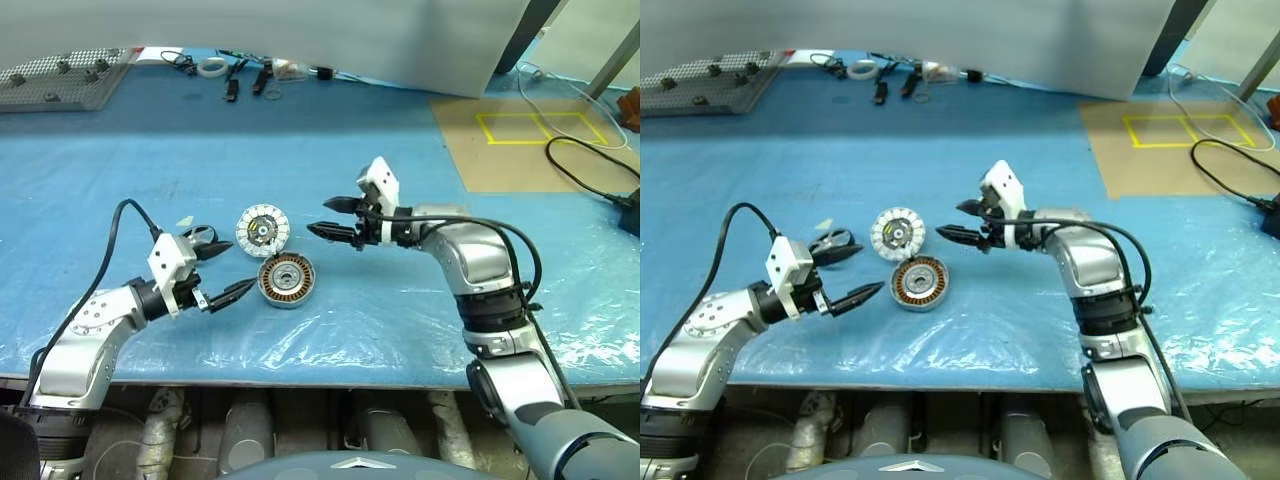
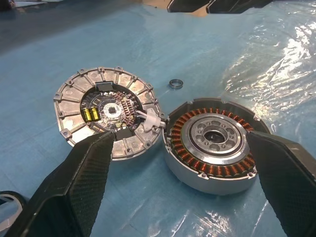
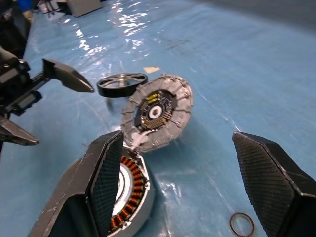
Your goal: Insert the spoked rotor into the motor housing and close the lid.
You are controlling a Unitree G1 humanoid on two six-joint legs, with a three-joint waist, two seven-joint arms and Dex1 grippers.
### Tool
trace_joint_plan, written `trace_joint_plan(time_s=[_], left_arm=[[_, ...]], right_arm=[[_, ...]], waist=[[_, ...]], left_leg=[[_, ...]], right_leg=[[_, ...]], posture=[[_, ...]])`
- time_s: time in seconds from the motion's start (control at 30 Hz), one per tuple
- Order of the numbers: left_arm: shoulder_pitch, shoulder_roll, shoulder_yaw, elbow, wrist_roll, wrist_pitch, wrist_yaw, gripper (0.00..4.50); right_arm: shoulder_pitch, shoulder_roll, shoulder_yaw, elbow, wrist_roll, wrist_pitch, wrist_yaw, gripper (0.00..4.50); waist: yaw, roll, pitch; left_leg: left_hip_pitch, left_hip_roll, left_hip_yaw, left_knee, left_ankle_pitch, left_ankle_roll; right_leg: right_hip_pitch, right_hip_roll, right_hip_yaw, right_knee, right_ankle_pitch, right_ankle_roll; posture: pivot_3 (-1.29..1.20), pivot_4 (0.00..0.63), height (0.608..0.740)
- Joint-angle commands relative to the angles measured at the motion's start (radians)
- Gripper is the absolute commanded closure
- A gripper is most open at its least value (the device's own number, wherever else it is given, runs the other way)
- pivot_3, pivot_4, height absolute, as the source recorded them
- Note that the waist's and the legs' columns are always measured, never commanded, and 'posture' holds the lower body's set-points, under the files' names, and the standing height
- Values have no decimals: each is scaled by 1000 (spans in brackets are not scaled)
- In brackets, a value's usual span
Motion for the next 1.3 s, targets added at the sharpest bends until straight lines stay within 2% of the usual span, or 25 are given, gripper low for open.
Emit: trace_joint_plan(time_s=[0.03,0.37,0.83,1.2,1.3], left_arm=[[5,-17,-21,-18,10,-10,6,0],[5,-67,-61,-11,36,-18,24,0],[-23,-86,-77,26,52,-31,16,0],[-24,-81,-75,19,52,-24,14,0],[-24,-79,-72,20,51,-24,12,0]], right_arm=[[68,4,11,2,-15,-127,-56,796],[135,45,49,148,-72,-315,-201,796],[115,69,70,416,-130,-506,-277,796],[96,79,88,506,-157,-555,-284,796],[100,81,93,511,-164,-560,-281,1367]], waist=[[0,0,0],[-5,0,0],[-6,0,0],[-5,0,0],[-4,0,0]], left_leg=[[0,0,0,0,-1,-2],[3,0,0,0,-1,-2],[3,0,0,0,-2,0],[14,0,0,0,-3,1],[14,0,0,0,-3,1]], right_leg=[[0,0,0,0,0,-1],[3,0,0,0,-1,-2],[3,0,0,-1,-1,-2],[15,0,0,-2,-2,-3],[16,0,0,-2,-2,-3]], posture=[[0,150,740],[0,150,740],[0,150,740],[0,150,740],[0,150,740]])
